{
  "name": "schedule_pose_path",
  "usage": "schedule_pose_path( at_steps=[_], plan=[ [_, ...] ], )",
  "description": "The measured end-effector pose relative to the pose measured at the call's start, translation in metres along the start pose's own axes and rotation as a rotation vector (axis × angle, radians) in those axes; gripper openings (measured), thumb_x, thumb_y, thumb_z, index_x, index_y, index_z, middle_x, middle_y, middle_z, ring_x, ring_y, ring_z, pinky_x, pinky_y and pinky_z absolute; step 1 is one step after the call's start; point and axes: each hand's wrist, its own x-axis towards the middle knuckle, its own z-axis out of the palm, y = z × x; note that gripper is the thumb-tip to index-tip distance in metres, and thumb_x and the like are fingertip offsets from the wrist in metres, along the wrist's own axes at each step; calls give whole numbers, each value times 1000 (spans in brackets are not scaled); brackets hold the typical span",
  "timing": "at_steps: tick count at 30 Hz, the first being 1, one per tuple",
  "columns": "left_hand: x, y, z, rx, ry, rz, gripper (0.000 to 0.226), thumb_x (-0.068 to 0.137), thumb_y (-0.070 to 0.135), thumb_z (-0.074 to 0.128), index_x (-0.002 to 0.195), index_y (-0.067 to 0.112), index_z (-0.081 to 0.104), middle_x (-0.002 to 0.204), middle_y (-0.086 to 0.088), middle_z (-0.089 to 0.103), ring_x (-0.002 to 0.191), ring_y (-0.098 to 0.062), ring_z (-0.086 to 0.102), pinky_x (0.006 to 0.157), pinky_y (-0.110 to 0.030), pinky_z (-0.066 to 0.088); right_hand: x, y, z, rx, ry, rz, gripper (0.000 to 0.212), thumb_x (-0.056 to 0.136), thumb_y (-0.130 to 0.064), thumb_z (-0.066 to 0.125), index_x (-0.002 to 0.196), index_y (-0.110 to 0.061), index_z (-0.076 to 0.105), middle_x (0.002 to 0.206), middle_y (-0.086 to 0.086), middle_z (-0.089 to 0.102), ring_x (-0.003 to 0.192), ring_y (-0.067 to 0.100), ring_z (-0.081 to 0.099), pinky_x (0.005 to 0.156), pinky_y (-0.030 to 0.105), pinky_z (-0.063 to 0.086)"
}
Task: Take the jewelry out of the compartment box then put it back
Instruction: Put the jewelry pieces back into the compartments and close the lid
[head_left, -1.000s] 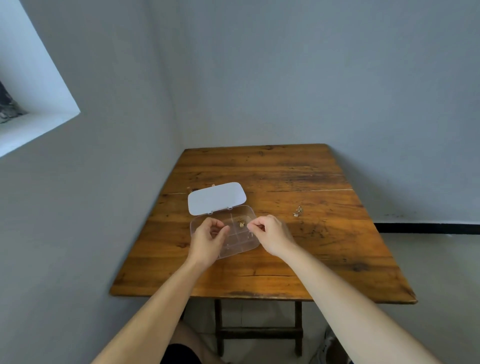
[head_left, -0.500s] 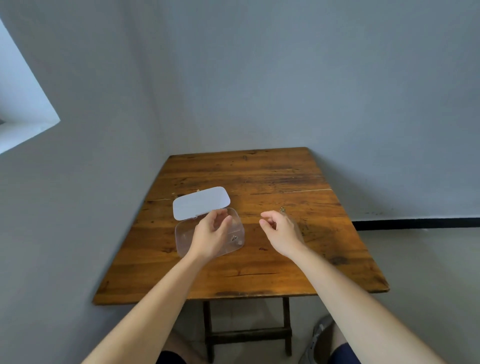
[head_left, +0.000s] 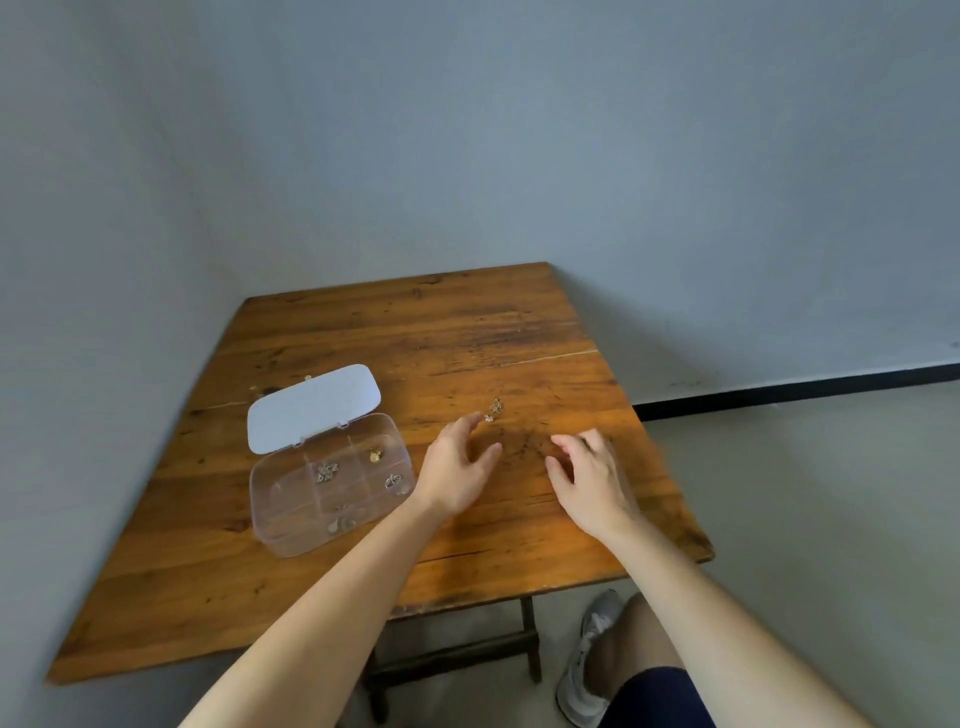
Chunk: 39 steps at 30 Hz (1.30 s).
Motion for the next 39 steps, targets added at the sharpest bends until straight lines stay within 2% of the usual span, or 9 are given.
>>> schedule_pose_path(
  at_steps=[3, 8, 12, 17, 20, 22, 26, 35, 39],
  plan=[
    [23, -6, 5, 118, -11, -18, 68, 90, 40, 65, 148, 16, 38, 144, -9, 49, 133, -26, 45, 111, -42, 40, -3, 1, 8, -95, 76, -59, 36, 99, -34, 53, 128, -15, 63, 118, 5, 54, 109, 20, 53, 89, 31, 51],
    [63, -1, 15, 347, -14, -35, 71, 94, 46, 57, 153, 17, 31, 143, -13, 41, 133, -32, 34, 111, -42, 33, -3, 4, 7, -65, 84, -49, 36, 100, -36, 50, 129, -18, 61, 119, 5, 51, 108, 19, 51, 87, 27, 49],
    [71, -4, 25, 520, 38, 82, 53, 99, 42, 49, 145, 16, 47, 127, -13, 48, 115, -32, 43, 101, -38, 36, -2, 4, 7, -52, 88, -55, 36, 100, -37, 48, 129, -18, 60, 120, 5, 50, 108, 18, 51, 85, 26, 50],
    [61, -8, 31, 402, 142, 148, 32, 98, 23, 57, 125, 9, 68, 112, -11, 58, 106, -32, 53, 97, -39, 45, -2, 3, 8, -49, 95, -61, 35, 101, -36, 48, 128, -18, 61, 120, 5, 51, 107, 18, 52, 81, 24, 50],
    [54, -5, 31, 349, 172, 133, 24, 97, 15, 58, 115, 7, 72, 109, -11, 60, 101, -30, 59, 87, -29, 46, -3, 4, 8, -51, 95, -73, 35, 101, -35, 49, 128, -17, 61, 119, 6, 52, 107, 18, 53, 82, 25, 51],
    [50, -3, 31, 363, 164, 130, 24, 99, 13, 54, 116, 6, 70, 110, -11, 59, 99, -29, 61, 83, -30, 48, -2, 3, 7, -51, 96, -77, 35, 100, -34, 49, 129, -16, 61, 119, 6, 52, 107, 18, 53, 83, 25, 52],
    [44, -3, 29, 406, 127, 128, 26, 101, 13, 49, 120, 6, 66, 112, -13, 59, 102, -31, 60, 87, -34, 50, -2, 2, 7, -57, 88, -74, 36, 101, -35, 48, 129, -17, 60, 120, 5, 52, 108, 17, 52, 85, 26, 52],
    [11, -2, 7, 349, -14, 42, 24, 100, 16, 51, 116, 11, 68, 120, -10, 60, 108, -27, 59, 92, -30, 47, -2, -2, 6, -95, 65, -79, 36, 101, -34, 49, 129, -15, 62, 119, 6, 53, 108, 20, 53, 87, 30, 53],
    [-9, 4, -20, 246, 35, 87, 23, 99, 13, 53, 113, 8, 70, 116, -9, 67, 109, -25, 59, 89, -28, 45, -1, -7, 5, -149, 30, -63, 38, 101, -32, 50, 132, -13, 61, 120, 8, 53, 109, 23, 52, 91, 33, 51]
  ],
)
